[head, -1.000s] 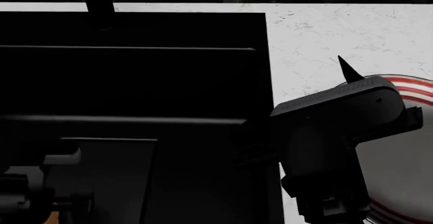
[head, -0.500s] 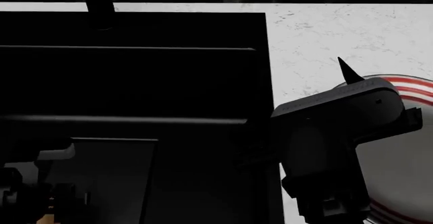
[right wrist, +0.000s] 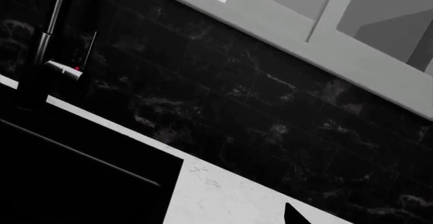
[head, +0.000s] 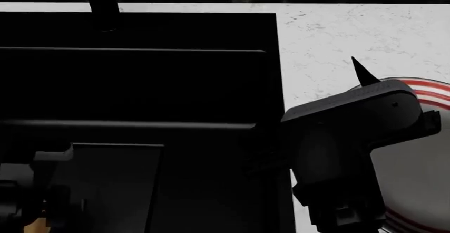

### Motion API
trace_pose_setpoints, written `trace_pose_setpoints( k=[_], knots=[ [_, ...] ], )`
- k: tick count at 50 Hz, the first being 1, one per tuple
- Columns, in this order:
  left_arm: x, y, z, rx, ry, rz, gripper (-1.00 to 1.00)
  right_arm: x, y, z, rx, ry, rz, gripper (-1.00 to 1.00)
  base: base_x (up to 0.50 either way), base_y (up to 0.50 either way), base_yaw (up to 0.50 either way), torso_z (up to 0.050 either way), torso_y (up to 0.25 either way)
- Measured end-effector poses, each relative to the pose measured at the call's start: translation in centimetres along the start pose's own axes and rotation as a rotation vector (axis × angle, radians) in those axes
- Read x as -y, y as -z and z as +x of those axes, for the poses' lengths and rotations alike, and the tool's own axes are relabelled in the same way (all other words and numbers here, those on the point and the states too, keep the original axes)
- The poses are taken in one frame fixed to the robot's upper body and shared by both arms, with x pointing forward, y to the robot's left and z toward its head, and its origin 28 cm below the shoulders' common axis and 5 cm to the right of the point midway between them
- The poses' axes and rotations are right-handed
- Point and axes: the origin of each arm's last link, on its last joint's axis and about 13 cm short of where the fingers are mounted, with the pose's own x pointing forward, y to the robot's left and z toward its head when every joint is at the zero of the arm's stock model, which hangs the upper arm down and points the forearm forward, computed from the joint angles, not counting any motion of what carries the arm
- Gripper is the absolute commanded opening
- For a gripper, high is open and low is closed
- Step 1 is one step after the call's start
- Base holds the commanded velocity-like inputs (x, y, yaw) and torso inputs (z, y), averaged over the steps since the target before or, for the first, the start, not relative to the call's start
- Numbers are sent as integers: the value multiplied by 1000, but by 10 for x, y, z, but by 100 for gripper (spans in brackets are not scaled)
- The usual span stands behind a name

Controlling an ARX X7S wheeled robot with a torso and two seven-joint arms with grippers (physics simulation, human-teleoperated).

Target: Pick the sweet potato from the sink and place it on the plate located on the counter

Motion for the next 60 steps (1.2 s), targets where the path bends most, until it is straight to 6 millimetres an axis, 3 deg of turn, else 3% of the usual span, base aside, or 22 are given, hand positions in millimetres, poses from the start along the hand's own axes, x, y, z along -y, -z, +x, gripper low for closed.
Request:
trace_pose_setpoints(
  k=[19,38,49,60],
  knots=[
    [1,-16,-36,268,26,-10,-100,-1,-1,-1,5,-2,-1,100,0,0,0,0,0],
    [1,-21,-88,597,137,-57,-100,-4,-3,-2,13,-17,2,100,0,0,0,0,0],
    [9,-28,-120,732,219,-22,-100,-5,-4,-4,23,-45,11,100,0,0,0,0,0],
    [19,-31,-140,810,272,25,-100,-5,-4,-6,30,-58,18,100,0,0,0,0,0]
  ],
)
